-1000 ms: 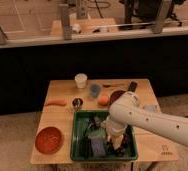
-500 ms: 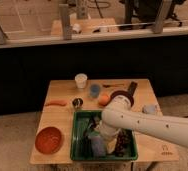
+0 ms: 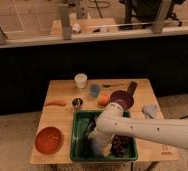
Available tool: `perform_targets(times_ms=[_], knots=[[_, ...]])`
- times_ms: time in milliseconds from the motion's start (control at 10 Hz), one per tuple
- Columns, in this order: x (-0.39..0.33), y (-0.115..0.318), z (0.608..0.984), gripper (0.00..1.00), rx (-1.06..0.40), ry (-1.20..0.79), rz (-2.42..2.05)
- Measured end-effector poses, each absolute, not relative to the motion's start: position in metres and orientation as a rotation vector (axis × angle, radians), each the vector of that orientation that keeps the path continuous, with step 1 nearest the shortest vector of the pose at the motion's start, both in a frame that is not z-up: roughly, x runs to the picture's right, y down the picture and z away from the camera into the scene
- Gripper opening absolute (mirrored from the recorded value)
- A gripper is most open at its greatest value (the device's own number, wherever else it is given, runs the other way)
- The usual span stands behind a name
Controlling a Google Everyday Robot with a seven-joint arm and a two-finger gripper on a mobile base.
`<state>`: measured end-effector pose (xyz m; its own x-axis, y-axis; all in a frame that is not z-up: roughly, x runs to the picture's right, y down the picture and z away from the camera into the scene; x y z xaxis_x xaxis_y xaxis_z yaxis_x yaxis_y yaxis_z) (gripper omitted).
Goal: Place sponge in plastic cup
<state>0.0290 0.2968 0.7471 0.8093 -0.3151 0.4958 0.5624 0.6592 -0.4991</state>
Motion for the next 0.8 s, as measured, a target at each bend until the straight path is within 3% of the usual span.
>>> perform_targets(times_ms=[200,800], knots=[[0.031,0.306,0.759,0.77,-0.707,-0.368,-0.498],[0.036,0.305,0.769,0.20,-0.724,-0.338,-0.458]])
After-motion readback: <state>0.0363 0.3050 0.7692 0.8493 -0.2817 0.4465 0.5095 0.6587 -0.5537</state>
